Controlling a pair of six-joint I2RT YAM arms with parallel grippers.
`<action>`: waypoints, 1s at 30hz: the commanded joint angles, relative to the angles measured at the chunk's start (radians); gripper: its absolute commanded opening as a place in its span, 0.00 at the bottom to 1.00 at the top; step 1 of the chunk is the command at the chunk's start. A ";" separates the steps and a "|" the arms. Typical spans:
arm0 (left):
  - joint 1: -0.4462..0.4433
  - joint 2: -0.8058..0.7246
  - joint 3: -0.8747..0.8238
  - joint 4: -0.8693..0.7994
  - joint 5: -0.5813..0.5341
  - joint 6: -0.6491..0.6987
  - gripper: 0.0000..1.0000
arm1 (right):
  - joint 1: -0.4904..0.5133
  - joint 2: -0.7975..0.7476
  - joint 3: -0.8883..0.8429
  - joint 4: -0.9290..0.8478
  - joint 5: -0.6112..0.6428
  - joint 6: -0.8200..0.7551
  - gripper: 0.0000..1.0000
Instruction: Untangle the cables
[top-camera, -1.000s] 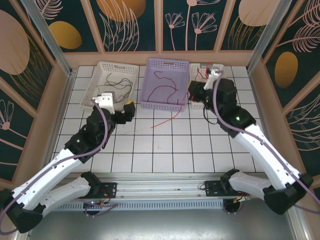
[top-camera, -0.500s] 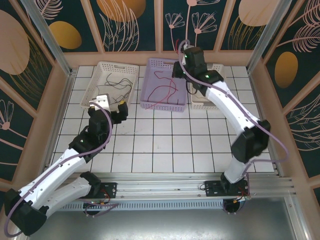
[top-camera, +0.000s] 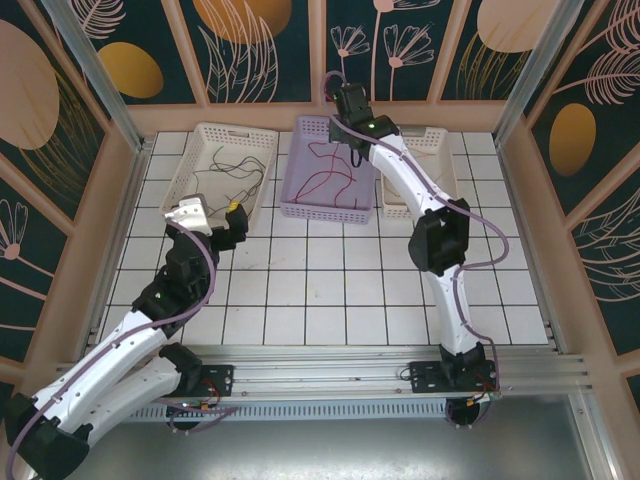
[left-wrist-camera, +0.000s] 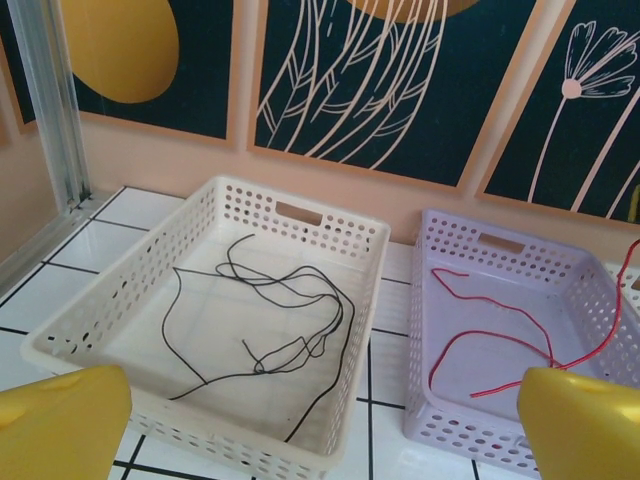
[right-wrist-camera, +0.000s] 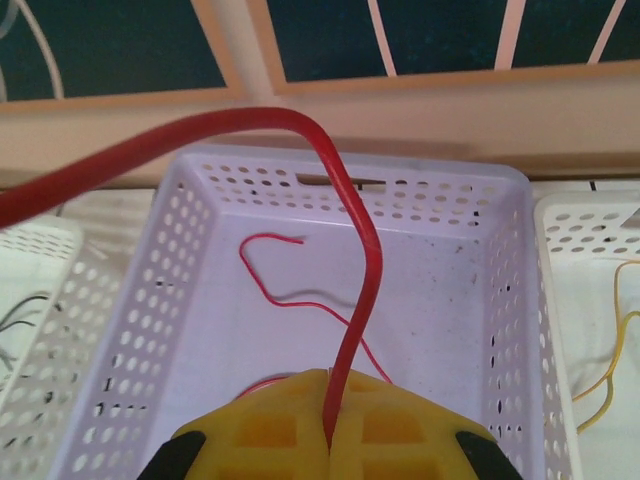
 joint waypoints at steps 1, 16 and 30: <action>0.006 -0.005 -0.013 0.050 -0.006 0.013 0.98 | -0.030 0.052 0.047 -0.030 0.020 0.005 0.00; 0.006 -0.010 -0.038 0.096 0.036 0.034 0.98 | -0.064 0.209 0.020 -0.015 -0.035 0.036 0.00; 0.006 -0.009 -0.040 0.102 0.040 0.046 0.98 | -0.050 0.251 -0.038 -0.008 -0.066 0.015 0.00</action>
